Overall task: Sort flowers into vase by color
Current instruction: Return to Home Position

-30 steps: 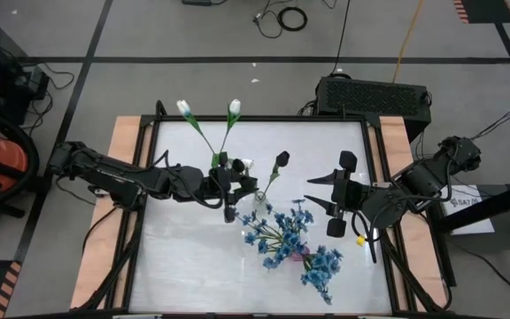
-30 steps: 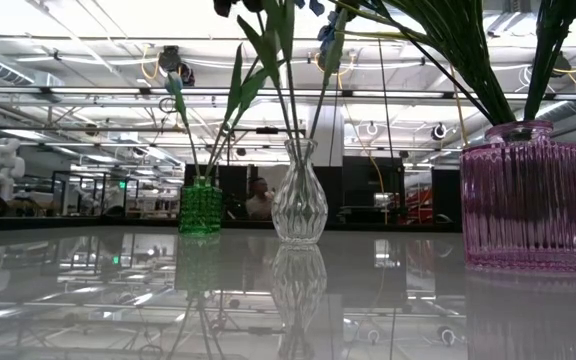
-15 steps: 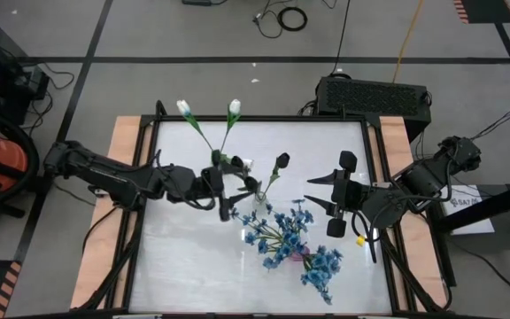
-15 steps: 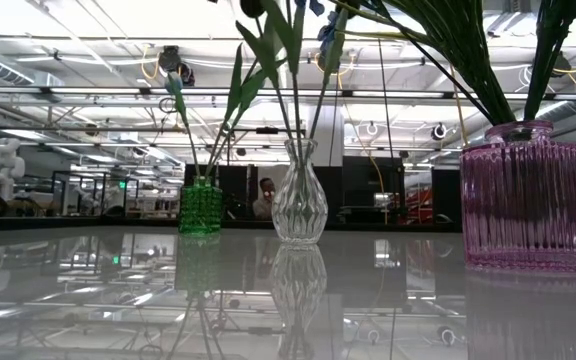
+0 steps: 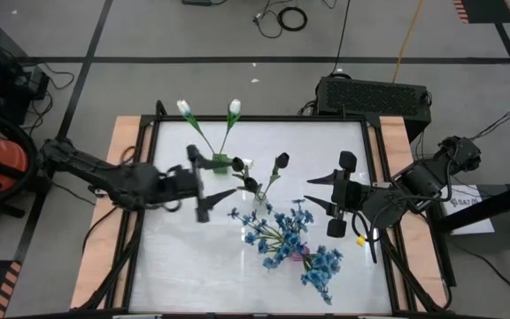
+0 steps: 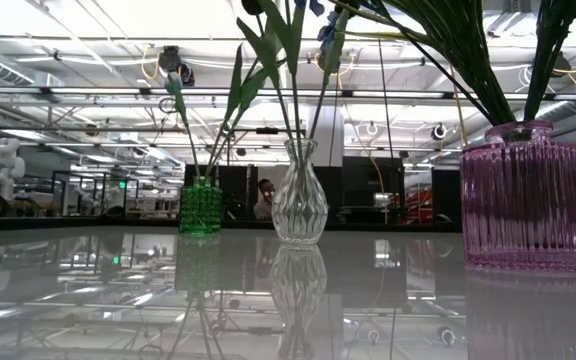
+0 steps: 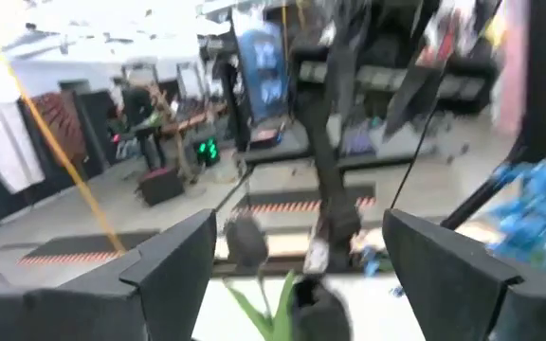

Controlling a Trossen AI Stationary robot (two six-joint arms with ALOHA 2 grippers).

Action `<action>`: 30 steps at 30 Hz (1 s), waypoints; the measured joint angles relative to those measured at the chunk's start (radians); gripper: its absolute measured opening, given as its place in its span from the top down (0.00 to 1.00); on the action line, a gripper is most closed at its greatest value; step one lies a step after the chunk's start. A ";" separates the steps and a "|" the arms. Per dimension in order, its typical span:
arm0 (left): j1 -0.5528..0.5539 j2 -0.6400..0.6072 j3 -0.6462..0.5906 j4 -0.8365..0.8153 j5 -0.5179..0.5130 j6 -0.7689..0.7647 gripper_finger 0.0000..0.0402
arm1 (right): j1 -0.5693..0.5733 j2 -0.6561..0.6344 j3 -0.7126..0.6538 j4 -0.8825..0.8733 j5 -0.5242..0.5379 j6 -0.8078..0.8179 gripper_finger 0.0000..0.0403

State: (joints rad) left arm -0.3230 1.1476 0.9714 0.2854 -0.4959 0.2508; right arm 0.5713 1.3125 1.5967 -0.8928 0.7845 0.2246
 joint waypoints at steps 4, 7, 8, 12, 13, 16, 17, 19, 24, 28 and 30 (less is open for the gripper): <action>-0.071 -0.069 0.000 -0.011 -0.006 -0.001 0.26 | 0.017 0.000 0.000 0.023 0.001 -0.053 0.61; -0.140 -0.114 0.000 -0.061 -0.007 -0.002 0.31 | 0.045 -0.010 0.000 0.024 -0.005 -0.081 0.64; -0.162 -0.127 0.000 -0.082 -0.007 -0.003 0.33 | 0.058 -0.015 0.000 0.013 -0.005 -0.081 0.65; -0.239 -0.161 0.000 -0.195 -0.030 -0.031 0.45 | 0.109 -0.038 -0.030 -0.002 -0.005 -0.082 0.71; -0.253 -0.164 0.000 -0.230 -0.039 -0.049 0.48 | 0.120 -0.050 -0.055 0.003 -0.005 -0.081 0.74; -0.286 -0.163 0.000 -0.332 -0.055 -0.102 0.57 | 0.144 -0.103 -0.154 0.034 -0.005 -0.043 0.82; -0.295 -0.162 -0.006 -0.351 -0.056 -0.116 0.60 | 0.152 -0.126 -0.197 0.049 -0.005 -0.031 0.86; -0.307 -0.163 -0.041 -0.351 -0.058 -0.138 0.66 | 0.163 -0.177 -0.288 0.104 -0.005 -0.013 0.93; -0.321 -0.163 -0.163 -0.298 -0.059 -0.167 0.78 | 0.179 -0.343 -0.544 0.337 -0.005 -0.043 0.98; -0.320 -0.162 -0.281 -0.183 -0.058 -0.167 0.84 | 0.179 -0.477 -0.784 0.567 -0.076 -0.146 0.98; -0.320 -0.165 -0.342 -0.111 -0.057 -0.167 0.86 | 0.179 -0.538 -0.894 0.683 -0.141 -0.187 0.99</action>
State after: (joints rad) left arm -0.6431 0.9829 0.6297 0.1741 -0.5534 0.0834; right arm 0.7502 0.7749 0.7024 -0.2101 0.6432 0.0375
